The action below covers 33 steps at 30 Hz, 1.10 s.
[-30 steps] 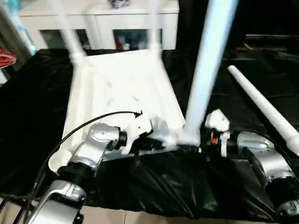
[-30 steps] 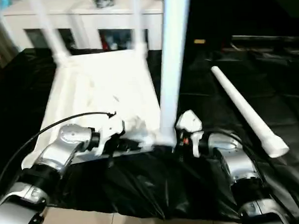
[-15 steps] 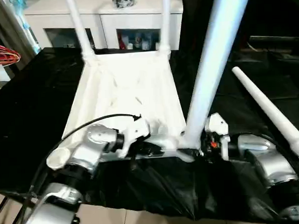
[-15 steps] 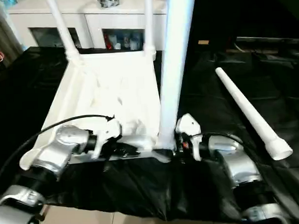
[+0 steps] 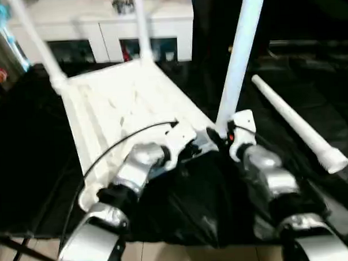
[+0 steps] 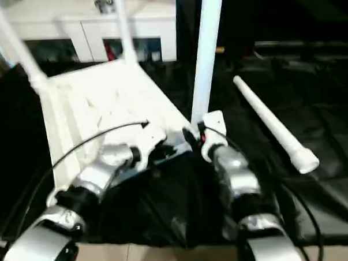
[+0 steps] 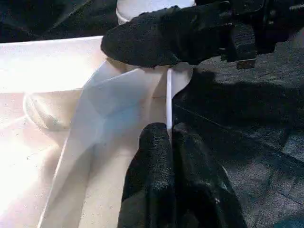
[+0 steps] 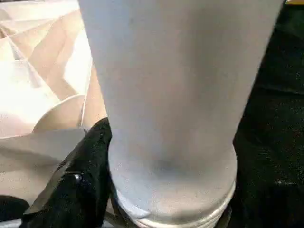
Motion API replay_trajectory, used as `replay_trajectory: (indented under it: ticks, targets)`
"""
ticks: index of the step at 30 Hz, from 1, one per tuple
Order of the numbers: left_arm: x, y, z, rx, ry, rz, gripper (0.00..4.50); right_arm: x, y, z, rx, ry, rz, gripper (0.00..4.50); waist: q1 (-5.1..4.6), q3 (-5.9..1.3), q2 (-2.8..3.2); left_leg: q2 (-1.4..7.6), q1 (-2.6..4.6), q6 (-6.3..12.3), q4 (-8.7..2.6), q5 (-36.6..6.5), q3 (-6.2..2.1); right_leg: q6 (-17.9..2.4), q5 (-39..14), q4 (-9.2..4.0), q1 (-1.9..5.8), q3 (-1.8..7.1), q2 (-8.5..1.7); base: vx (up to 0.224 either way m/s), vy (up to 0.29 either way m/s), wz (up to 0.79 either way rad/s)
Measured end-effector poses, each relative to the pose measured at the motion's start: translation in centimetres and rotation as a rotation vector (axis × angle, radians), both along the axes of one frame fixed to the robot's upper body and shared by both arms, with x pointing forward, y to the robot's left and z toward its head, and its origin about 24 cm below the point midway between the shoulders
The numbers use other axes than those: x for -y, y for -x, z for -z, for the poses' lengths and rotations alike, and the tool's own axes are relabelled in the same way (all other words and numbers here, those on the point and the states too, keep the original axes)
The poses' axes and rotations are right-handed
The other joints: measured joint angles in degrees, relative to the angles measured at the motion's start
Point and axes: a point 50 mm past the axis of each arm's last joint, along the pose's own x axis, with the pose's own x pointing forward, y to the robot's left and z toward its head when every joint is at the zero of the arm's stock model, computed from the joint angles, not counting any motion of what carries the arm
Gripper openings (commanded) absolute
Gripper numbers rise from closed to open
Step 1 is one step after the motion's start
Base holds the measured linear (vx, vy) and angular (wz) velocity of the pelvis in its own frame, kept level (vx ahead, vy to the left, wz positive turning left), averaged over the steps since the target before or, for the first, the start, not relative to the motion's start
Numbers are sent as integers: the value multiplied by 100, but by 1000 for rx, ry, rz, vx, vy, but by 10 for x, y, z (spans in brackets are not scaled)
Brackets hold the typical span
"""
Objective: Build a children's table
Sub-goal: Rotate leg to tighten
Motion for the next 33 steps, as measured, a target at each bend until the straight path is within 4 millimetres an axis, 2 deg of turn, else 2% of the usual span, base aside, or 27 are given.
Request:
replay_trajectory:
  ticks: [6,12,18,25,31,32,33]
  targets:
    - [2,4,-2,29,22,42,0,2,0,-2,28,-3,-7,400,44,7,-12,2,-10,0,-12,0,0,-1,1,8,-6,-1,0,0,0,0]
    - [2,7,-5,46,37,92,0,16,4,-2,46,14,-45,445,97,6,-9,2,-46,2,-12,1,4,-31,19,14,-30,7,1,0,0,0]
    - [-8,13,-7,31,63,169,0,30,15,-8,47,44,-236,445,150,4,-6,4,-79,37,-16,17,11,-29,14,19,-71,10,2,0,0,0]
    - [-30,24,-5,-28,63,302,0,38,40,-10,-3,46,-556,445,215,5,-7,9,-77,36,-5,16,13,-31,14,24,-67,11,3,0,0,0]
    - [-43,29,-5,-69,53,376,0,38,51,-16,-40,81,-758,445,321,1,-15,9,-70,21,-1,8,13,-32,14,26,-58,13,3,0,0,0]
    - [-44,29,-5,-72,52,381,0,37,52,-16,-44,77,-776,417,329,0,-17,10,-71,21,-1,8,13,-31,14,26,-56,13,3,0,0,0]
    - [-45,29,-5,-75,48,384,0,36,53,-16,-50,72,-796,417,336,0,-17,10,-71,21,-1,8,15,-31,14,26,-54,14,2,0,0,0]
